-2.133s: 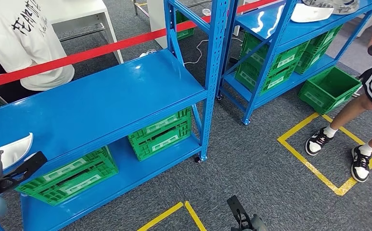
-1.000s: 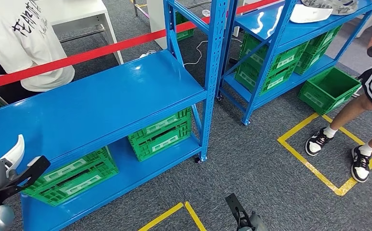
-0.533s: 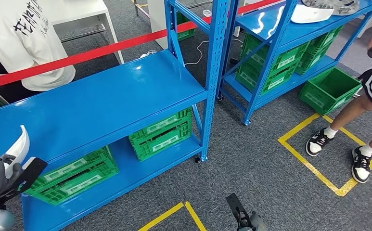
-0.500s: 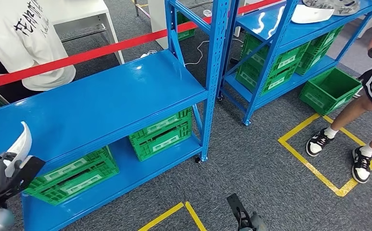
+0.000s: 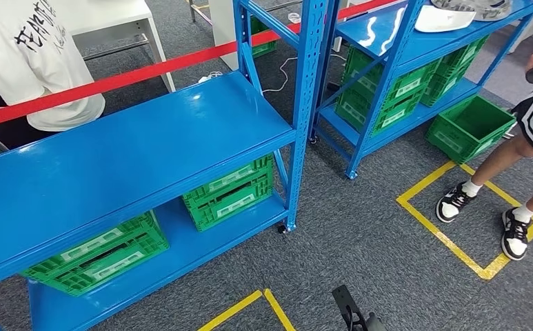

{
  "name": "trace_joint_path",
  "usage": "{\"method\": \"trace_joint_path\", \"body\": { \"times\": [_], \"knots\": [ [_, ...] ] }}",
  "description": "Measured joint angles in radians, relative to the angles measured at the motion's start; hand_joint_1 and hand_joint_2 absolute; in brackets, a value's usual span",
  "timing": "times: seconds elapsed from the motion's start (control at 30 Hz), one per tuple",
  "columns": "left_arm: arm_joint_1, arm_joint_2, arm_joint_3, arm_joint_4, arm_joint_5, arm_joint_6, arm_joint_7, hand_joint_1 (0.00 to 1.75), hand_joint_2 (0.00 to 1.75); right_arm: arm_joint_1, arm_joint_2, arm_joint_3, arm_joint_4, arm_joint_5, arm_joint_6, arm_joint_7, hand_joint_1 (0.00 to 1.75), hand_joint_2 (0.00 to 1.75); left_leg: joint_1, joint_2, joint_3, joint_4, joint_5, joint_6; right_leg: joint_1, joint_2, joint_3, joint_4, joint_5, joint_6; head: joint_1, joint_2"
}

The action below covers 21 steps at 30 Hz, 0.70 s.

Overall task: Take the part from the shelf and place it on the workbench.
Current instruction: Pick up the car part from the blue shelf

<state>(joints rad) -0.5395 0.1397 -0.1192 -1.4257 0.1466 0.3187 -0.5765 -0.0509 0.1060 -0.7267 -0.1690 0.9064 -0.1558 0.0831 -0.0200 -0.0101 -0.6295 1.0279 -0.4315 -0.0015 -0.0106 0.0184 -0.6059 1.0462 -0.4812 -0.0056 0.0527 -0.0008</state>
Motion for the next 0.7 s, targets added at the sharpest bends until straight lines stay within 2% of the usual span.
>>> {"method": "trace_joint_path", "body": {
  "times": [0.17,0.47,0.6,0.7],
  "knots": [
    [0.054,0.024,-0.06,-0.149,-0.001,0.023,-0.009,1.75,1.75,-0.004,0.0,0.0,0.0,0.0,-0.003,0.007,0.0,0.0,0.0,-0.006,0.0,0.0,0.0,0.0,0.0,-0.005,0.002,0.0,-0.002,0.0,0.0,0.0],
    [0.057,0.024,-0.151,-0.204,0.019,0.008,0.018,1.75,1.75,-0.004,0.0,-0.015,0.0,-0.017,0.004,0.035,0.0,0.0,-0.003,-0.005,0.0,0.003,-0.002,0.003,-0.004,-0.004,0.003,-0.002,0.001,0.006,0.0,0.0],
    [0.056,0.023,-0.165,-0.213,0.025,0.006,0.02,1.75,1.75,-0.004,0.0,-0.017,0.0,-0.016,0.005,0.041,0.0,0.0,-0.007,-0.005,0.0,0.007,-0.007,0.011,-0.007,-0.004,0.005,-0.002,-0.001,0.012,0.0,0.0],
    [0.055,0.023,-0.171,-0.218,0.027,0.006,0.021,1.75,1.75,-0.004,0.0,-0.018,0.0,-0.015,0.005,0.042,0.0,0.0,-0.009,-0.005,0.001,0.007,-0.004,0.02,-0.009,-0.004,0.008,-0.005,0.002,0.021,0.0,0.0]
  ]
}}
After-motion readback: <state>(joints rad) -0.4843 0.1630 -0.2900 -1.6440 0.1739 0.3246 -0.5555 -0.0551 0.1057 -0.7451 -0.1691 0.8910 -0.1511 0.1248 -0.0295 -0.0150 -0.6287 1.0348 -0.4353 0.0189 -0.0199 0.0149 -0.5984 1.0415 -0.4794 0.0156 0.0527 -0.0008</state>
